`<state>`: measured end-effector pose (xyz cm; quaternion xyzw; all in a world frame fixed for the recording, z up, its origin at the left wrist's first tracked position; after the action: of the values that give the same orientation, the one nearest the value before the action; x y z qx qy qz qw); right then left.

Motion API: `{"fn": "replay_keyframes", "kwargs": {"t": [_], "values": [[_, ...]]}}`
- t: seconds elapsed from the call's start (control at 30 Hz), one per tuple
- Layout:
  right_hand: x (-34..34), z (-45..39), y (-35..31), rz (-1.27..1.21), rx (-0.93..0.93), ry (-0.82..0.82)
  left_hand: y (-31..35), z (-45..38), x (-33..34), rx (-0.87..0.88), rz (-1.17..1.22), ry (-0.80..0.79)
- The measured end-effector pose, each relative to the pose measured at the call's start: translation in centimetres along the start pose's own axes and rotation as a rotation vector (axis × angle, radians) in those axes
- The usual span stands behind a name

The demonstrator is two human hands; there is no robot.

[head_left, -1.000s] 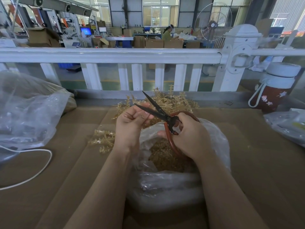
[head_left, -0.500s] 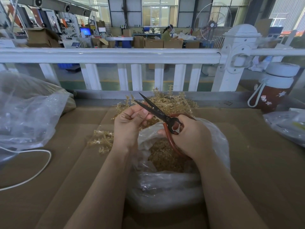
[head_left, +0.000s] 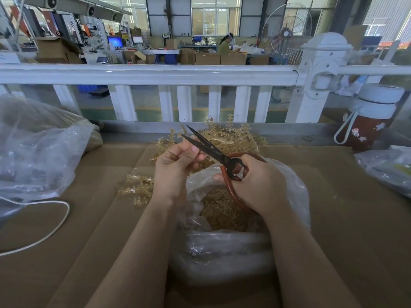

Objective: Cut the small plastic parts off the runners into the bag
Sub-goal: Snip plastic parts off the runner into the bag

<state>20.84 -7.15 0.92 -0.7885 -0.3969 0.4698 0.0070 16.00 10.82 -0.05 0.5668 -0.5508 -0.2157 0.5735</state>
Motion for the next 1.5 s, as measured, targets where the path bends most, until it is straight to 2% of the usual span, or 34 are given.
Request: {"fn": "replay_keyframes", "kwargs": {"t": [0.23,0.67,1.5], "values": [[-0.7,0.0,-0.4,0.011,-0.025,0.054,-0.3,-0.2,0.4,-0.025,-0.009,-0.033],[0.4,-0.1,0.0,-0.091,-0.044,-0.002,-0.4,-0.1,0.9,-0.028,-0.023,-0.110],[-0.1,-0.1,0.0,-0.068,-0.014,0.046,-0.3,0.3,1.1,-0.075,0.016,-0.100]]}}
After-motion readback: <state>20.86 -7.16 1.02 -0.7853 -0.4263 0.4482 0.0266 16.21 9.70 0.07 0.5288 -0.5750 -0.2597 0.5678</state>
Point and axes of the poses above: each hand's wrist, its own z-axis away from the middle knuckle, its own x-axis out of the palm, y = z × x, the point moved 10 cm from there along -z, towards the middle knuckle, and after that the axes turned 3 degrees about -x, right-handed, at the moved point
